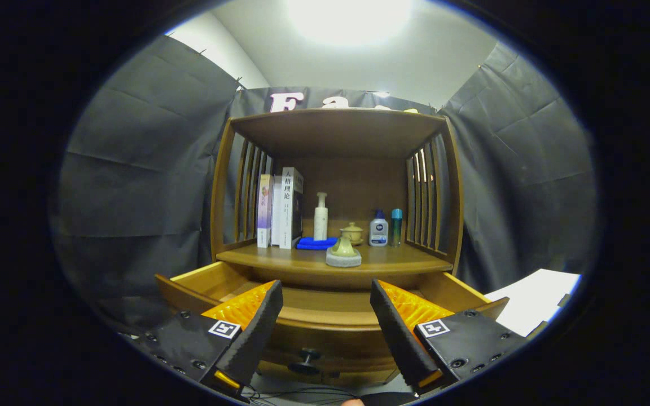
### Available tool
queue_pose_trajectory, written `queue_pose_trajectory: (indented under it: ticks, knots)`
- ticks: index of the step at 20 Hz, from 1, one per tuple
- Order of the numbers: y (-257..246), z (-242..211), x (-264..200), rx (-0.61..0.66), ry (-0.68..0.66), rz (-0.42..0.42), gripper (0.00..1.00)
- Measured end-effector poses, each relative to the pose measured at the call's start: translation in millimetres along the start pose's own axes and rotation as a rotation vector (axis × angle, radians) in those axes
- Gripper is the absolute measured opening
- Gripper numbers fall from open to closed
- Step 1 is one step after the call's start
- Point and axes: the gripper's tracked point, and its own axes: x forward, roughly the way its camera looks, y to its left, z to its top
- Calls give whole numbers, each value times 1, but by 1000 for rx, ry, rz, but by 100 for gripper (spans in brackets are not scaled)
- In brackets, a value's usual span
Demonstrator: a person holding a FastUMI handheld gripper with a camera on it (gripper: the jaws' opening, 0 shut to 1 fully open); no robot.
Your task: Pull open the drawer, take out the items inside it, and place them on the countertop above the cabinet.
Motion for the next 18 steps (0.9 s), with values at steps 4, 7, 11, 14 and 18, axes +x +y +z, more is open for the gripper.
queue_pose_trajectory:
  ticks: [4, 7, 11, 14, 18]
  knots:
    - [5, -36, -11, -13, 70, 5, 98]
    - [8, -59, -11, 8, 114, 3, 98]
    - [10, -85, -12, 6, 162, -4, 98]
    - [14, -98, -9, -3, 181, 1, 98]
    - [13, -113, -2, 13, 204, -17, 98]
